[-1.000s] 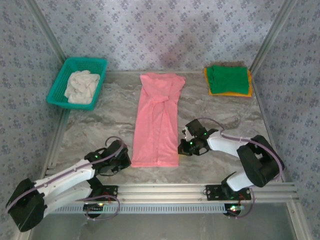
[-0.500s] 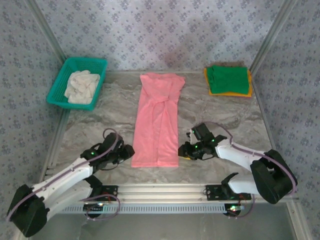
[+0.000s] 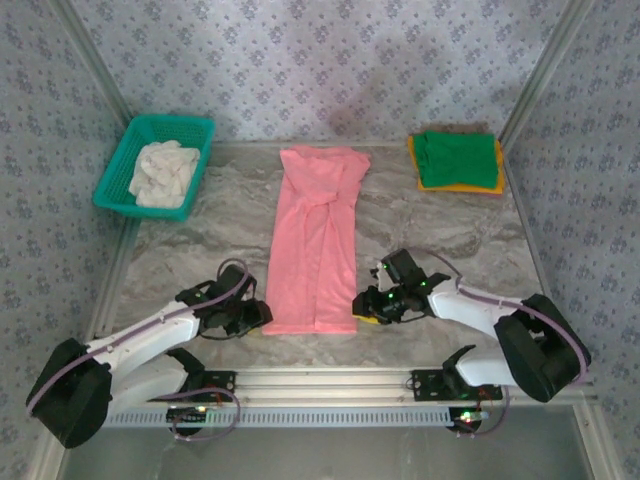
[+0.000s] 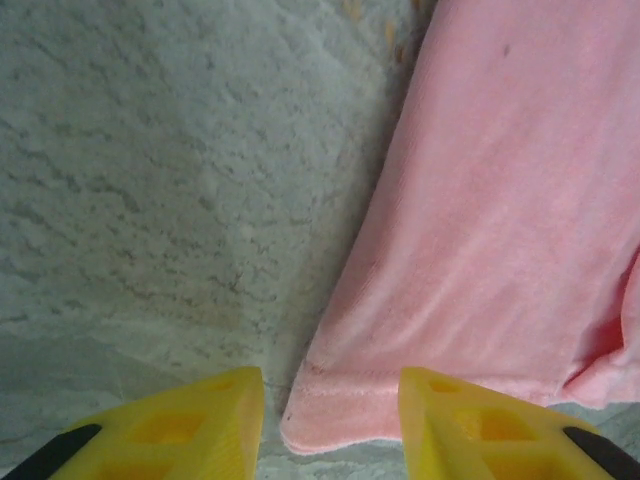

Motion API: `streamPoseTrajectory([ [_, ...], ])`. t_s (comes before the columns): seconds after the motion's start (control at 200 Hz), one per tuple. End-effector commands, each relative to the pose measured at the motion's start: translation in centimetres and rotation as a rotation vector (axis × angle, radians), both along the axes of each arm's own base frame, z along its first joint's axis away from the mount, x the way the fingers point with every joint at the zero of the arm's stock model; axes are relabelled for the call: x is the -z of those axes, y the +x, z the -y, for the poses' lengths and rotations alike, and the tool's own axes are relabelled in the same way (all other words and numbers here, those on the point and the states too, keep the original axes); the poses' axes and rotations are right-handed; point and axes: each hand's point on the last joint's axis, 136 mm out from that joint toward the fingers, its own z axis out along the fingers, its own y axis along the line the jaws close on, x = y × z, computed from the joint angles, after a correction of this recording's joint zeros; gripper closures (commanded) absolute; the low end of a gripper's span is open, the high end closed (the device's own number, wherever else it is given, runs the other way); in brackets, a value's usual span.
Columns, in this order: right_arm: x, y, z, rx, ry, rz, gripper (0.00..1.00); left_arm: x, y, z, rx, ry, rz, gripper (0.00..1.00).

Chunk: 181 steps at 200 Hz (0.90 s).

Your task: Fold and stack the t-shirts

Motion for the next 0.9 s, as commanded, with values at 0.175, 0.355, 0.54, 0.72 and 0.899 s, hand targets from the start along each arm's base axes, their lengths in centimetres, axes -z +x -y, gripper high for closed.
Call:
streamPoseTrajectory([
  [0.175, 0.6, -0.6, -0.3, -0.019, -0.013, -0.028, 0.63, -0.2, 0.4, 1.4, 0.014, -0.055, -0.005, 0.61],
  [0.355, 0.9, -0.2, -0.4, -0.017, -0.019, -0.022, 0.63, -0.3, 0.4, 2.0, 0.031, -0.052, -0.015, 0.63],
  [0.54, 1.1, -0.2, -0.3, -0.01, -0.025, -0.024, 0.63, -0.5, 0.5, 2.0, 0.028, -0.049, -0.005, 0.75],
  [0.72, 0.6, -0.8, -0.1, -0.012, -0.014, -0.034, 0.63, -0.2, 0.8, 1.9, 0.02, -0.044, 0.013, 0.92],
  [0.899, 0.7, -2.6, 0.5, -0.016, -0.023, -0.074, 0.62, -0.2, 0.9, 1.9, 0.028, -0.039, 0.022, 1.0],
])
